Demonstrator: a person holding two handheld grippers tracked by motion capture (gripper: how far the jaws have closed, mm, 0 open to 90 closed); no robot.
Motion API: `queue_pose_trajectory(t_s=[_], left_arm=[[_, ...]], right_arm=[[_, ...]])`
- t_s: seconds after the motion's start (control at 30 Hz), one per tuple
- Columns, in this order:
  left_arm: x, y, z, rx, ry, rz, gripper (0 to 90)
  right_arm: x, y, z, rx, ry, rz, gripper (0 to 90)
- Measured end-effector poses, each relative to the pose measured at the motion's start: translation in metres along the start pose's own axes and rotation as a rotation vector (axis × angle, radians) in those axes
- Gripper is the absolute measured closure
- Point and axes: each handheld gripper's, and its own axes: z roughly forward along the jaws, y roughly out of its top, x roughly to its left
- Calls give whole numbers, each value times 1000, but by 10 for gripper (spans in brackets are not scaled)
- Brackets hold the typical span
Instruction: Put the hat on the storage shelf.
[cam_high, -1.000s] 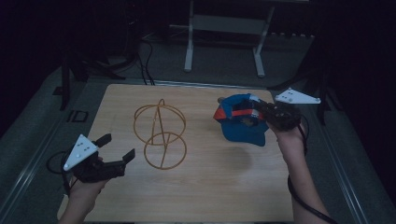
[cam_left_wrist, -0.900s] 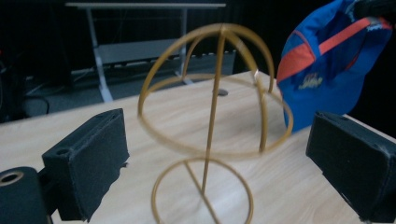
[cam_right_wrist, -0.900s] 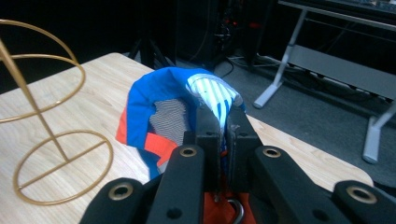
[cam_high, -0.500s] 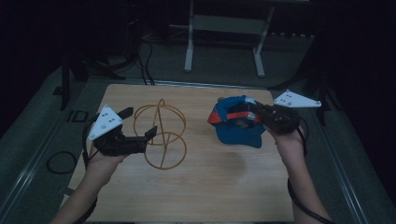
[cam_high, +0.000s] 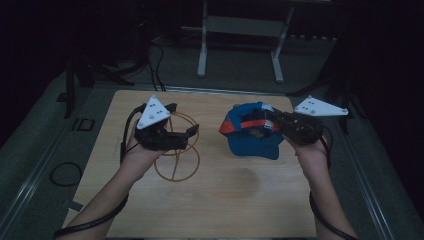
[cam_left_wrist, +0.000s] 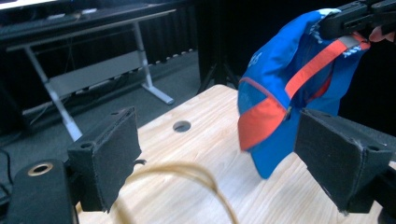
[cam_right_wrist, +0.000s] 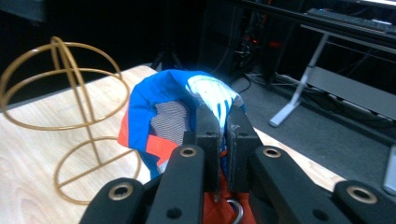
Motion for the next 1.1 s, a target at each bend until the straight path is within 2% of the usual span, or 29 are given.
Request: queue_pose_trajectory(t_s=[0.17,0.27,0.4,0.53,0.63,0.77,0.83,0.9,0.97,1.03,1.1], left_arm=[[-14,13,20,15,-46,30,153],[-22,17,31,42,-48,47,153],[-30,20,44,74,-49,50,157],[-38,21,59,112,-74,58,169],[-41,23,69,146,-78,61,186],[-45,23,84,157,-84,50,215],[-47,22,90,166,-85,68,298],[-49,21,94,187,-66,76,349],[-48,21,98,205,-64,57,391],[-49,20,102,215,-54,55,459],[-49,21,104,218,-69,41,522]], right_arm=[[6,3,-3,-16,16,-14,859],[8,5,-5,-23,27,-17,859],[10,6,-6,-27,39,-15,859],[14,7,-6,-25,42,-31,859],[17,4,-5,-18,46,-41,859],[20,1,-6,-19,60,-41,859],[21,0,-6,-20,65,-45,859],[22,-1,-6,-22,69,-47,859],[24,-2,-6,-20,71,-51,859],[24,-3,-6,-22,78,-51,859],[26,-5,-6,-19,80,-55,859]])
